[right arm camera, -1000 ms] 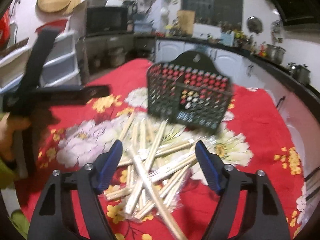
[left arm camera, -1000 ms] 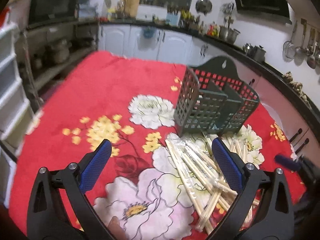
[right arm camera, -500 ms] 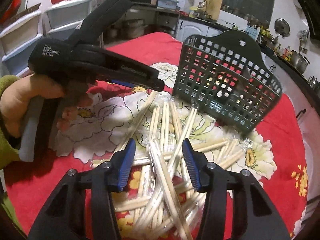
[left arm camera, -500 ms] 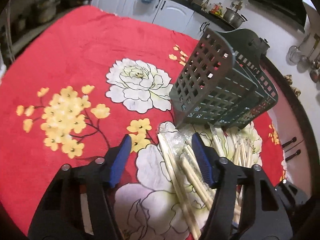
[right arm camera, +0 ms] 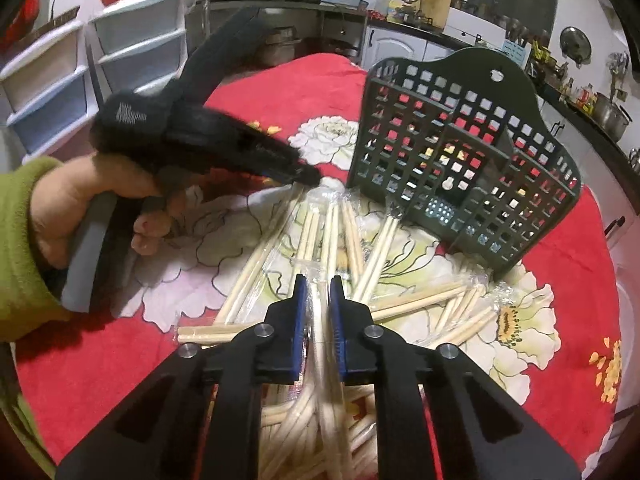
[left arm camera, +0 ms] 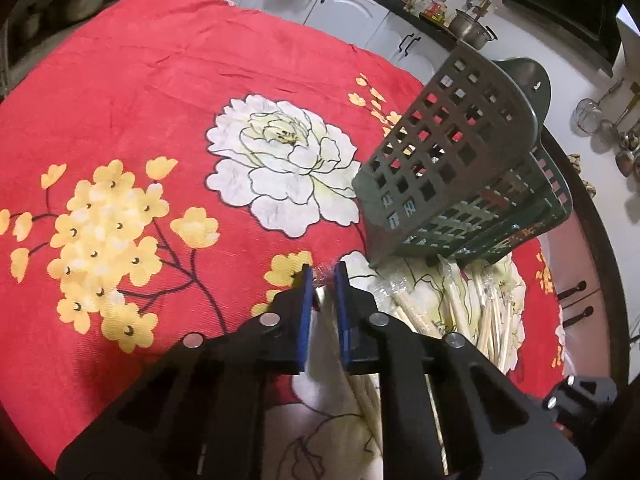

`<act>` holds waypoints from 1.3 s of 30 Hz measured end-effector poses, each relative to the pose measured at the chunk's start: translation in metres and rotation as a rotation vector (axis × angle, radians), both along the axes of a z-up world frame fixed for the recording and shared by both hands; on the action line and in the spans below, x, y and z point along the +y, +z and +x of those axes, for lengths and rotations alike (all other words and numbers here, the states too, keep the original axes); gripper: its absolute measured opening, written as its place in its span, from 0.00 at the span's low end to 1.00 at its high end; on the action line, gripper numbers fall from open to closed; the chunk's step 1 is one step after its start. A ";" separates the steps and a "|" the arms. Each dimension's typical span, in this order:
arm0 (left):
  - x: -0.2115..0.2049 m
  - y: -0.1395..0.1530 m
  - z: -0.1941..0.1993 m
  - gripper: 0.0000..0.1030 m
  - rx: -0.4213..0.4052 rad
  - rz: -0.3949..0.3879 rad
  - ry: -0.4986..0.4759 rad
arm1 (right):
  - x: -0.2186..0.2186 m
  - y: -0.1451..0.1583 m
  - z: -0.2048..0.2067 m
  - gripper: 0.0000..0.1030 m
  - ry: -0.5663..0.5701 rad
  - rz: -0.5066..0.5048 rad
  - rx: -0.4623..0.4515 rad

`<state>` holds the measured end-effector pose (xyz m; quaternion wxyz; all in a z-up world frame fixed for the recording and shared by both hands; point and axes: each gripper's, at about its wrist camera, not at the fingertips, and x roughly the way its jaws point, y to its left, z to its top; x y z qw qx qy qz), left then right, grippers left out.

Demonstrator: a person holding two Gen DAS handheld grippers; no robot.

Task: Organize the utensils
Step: 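Lift the held chopstick with the left tool while the right tool lifts its chopstick above the caddy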

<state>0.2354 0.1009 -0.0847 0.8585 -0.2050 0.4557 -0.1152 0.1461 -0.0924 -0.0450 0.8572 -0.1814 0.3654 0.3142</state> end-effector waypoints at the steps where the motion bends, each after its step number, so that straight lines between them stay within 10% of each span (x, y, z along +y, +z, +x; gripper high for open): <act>1: 0.003 0.001 -0.001 0.05 0.002 -0.010 -0.002 | -0.003 0.003 0.000 0.11 -0.001 0.017 0.005; 24: -0.016 0.170 -0.062 0.03 -0.418 0.009 -0.099 | -0.107 0.103 0.006 0.11 -0.128 0.345 -0.109; 39: -0.061 0.227 -0.060 0.03 -0.571 0.039 -0.156 | -0.130 0.164 0.007 0.11 -0.167 0.492 -0.307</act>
